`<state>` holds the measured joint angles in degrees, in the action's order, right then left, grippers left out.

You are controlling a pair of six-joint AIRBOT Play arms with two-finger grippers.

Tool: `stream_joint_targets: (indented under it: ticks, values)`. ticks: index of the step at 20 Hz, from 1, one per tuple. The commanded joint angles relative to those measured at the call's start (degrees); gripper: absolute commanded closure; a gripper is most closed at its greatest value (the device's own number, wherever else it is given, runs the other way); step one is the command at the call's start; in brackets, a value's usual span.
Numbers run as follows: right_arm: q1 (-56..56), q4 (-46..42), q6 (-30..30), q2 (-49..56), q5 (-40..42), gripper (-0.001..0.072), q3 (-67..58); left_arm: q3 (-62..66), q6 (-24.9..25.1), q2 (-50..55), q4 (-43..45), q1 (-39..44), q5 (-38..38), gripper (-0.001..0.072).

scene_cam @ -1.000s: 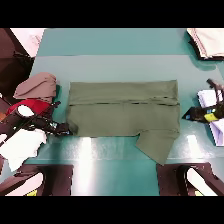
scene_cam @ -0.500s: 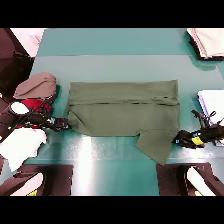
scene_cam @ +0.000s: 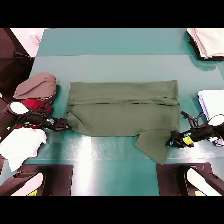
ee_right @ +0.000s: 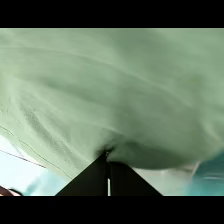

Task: Fold the shirts.

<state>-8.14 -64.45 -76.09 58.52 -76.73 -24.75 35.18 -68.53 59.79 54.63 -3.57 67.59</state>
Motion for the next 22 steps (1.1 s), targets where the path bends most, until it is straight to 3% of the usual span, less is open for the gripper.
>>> stream_joint_targets:
  ticks: [1, 5, 7, 9, 12, 17, 22]
  values:
    - [4.3, -3.8, -0.5, -2.5, -3.1, 0.0695, -2.0, 1.1, -0.1, -1.6, 3.8, 0.0, 4.6, 0.0686]
    - [6.7, -15.6, -5.4, -14.3, -17.5, 0.0696, -8.8, 1.2, -1.2, -10.1, 6.2, 0.0, 15.0, 0.0686]
    - [6.7, -16.1, -6.4, -20.2, -18.9, 0.0697, -11.9, 1.3, -4.0, -14.6, 5.9, 0.0, 19.1, 0.0686]
    - [6.7, -14.4, -7.0, -23.3, -16.3, 0.0698, -15.2, 1.4, -5.2, -16.6, 3.6, 0.0, 18.3, 0.0685]
    - [6.7, -11.5, -6.6, -20.0, -10.0, 0.0698, -20.3, 3.5, -5.0, -15.8, 2.1, 0.0, 10.9, 0.0685]
    - [6.7, -11.6, -2.3, -3.4, -0.6, 0.0698, -29.6, 7.9, -5.0, -10.5, 2.4, 0.0, -7.6, 0.0685]
    - [6.8, -11.5, -1.8, 11.6, 2.8, 0.0698, -40.5, 12.7, -1.7, 1.1, 1.6, 0.0, -14.2, 0.0684]
